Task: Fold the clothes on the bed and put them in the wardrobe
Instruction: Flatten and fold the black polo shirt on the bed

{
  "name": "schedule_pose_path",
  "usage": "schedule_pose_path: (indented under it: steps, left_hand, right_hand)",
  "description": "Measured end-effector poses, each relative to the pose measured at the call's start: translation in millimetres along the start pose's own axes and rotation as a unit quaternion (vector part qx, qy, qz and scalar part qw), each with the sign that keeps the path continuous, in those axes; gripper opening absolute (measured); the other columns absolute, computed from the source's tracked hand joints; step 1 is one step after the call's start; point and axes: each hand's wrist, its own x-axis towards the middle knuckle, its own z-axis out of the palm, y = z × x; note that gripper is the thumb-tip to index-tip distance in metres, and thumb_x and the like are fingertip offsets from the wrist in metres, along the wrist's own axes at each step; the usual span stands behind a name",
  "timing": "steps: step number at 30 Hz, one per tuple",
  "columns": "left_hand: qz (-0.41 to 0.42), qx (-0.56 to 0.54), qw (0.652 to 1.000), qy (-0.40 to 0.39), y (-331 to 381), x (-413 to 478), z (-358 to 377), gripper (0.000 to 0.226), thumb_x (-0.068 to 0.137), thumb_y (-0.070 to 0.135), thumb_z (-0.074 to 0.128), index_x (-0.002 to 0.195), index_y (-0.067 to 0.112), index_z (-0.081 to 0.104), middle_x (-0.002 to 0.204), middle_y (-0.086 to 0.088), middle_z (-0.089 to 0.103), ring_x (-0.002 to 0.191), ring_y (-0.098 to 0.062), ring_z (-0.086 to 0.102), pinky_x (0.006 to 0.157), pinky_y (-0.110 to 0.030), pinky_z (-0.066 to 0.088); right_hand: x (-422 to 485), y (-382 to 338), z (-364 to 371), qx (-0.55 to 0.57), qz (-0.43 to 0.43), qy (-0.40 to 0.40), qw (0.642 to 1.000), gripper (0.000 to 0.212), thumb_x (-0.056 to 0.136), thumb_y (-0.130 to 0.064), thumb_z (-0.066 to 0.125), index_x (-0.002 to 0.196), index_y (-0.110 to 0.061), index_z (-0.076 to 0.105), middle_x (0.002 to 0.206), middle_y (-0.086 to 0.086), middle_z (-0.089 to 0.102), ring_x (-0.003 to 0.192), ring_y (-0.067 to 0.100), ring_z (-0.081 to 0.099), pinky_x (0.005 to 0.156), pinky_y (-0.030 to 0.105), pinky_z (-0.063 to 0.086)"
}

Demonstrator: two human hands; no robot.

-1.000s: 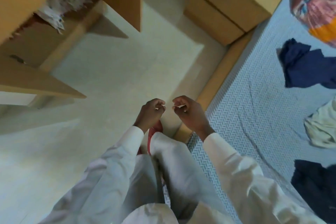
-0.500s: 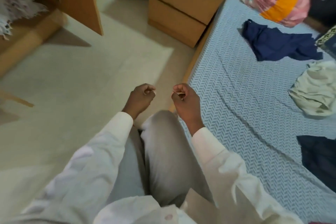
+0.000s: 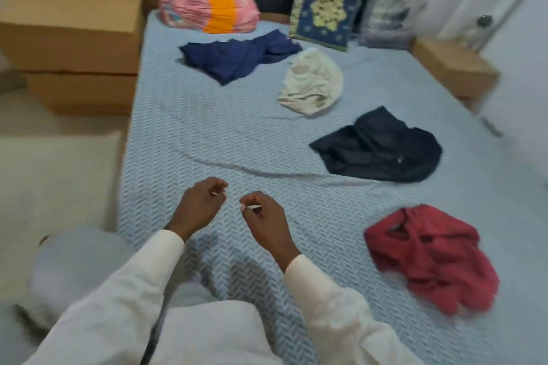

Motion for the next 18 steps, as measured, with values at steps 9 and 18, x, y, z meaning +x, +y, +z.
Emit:
schedule_pose_path:
  steps: [9, 18]
  left_hand:
    - [0.203, 0.343, 0.88, -0.258, 11, -3, 127, 0.068, 0.081, 0.034, 0.07, 0.143, 0.024, 0.045, 0.151, -0.009, 0.04, 0.139, -0.029, 0.036, 0.111, -0.037, 0.033]
    - [0.158, 0.39, 0.877, -0.234, -30, 6, 106, 0.098, 0.07, 0.084, 0.042, 0.154, 0.039, 0.016, 0.164, 0.002, 0.003, 0.151, -0.022, -0.002, 0.121, -0.042, 0.0]
  right_hand:
    - [-30, 78, -97, -0.05, 0.133, 0.145, 0.979, 0.022, 0.088, -0.02, 0.065, 0.109, -0.024, 0.062, 0.115, -0.006, 0.052, 0.091, 0.008, 0.06, 0.079, 0.023, 0.045]
    - [55, 137, -144, -0.185, 0.202, 0.054, 0.96, 0.066, 0.093, -0.023, 0.06, 0.151, -0.012, 0.031, 0.162, 0.008, 0.017, 0.145, 0.027, 0.028, 0.111, 0.037, 0.032]
